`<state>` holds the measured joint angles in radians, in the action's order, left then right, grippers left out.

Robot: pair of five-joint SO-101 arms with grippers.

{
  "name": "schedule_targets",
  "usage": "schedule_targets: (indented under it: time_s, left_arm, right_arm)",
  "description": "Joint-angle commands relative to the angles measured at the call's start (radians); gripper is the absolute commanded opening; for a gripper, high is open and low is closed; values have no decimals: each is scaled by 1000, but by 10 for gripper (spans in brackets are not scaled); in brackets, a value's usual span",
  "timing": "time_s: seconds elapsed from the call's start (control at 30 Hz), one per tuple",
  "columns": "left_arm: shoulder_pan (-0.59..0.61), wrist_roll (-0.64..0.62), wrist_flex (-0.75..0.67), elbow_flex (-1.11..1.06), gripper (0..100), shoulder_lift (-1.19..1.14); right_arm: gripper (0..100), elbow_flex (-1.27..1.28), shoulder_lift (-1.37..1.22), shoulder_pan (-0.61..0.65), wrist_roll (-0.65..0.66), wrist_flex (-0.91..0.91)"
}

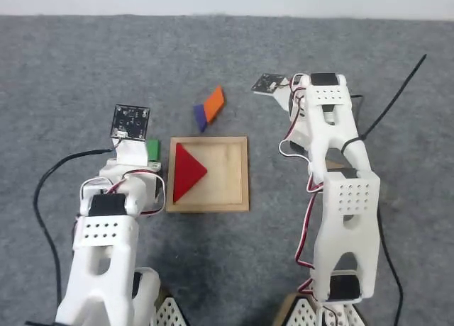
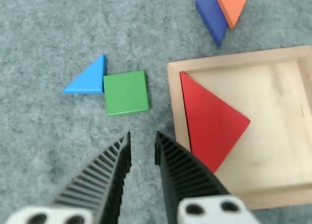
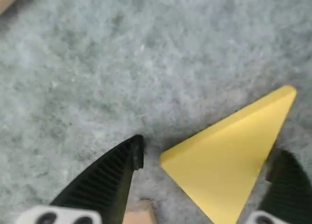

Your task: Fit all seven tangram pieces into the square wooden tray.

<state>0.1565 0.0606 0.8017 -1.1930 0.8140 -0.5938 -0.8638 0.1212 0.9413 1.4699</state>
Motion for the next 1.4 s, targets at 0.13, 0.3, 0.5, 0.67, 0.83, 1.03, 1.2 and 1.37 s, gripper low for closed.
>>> schedule_targets:
  time_s: [0.13, 0.3, 0.5, 0.67, 0.83, 1.03, 1.2, 1.37]
  left_arm:
    - [3, 5, -26, 12, 86, 26]
    - [3, 6, -28, 12, 86, 25]
    - [3, 6, -28, 12, 86, 23]
    - [3, 3, -28, 12, 87, 23]
    - [3, 3, -28, 12, 87, 23]
    - [3, 5, -28, 12, 87, 23]
    - [3, 6, -28, 12, 87, 21]
    - [3, 6, -28, 10, 87, 21]
  right_arm:
    - [295, -32, -10, -21, 17, -25]
    - [295, -32, -10, -27, 18, 2]
    - [298, -34, -4, -27, 38, 44]
    - [337, -92, -22, -28, 97, 140]
    - [317, -183, -85, -36, 98, 193]
    - [171, -345, -176, -45, 94, 266]
    - [127, -462, -239, -45, 77, 317]
    - [123, -480, -242, -41, 60, 320]
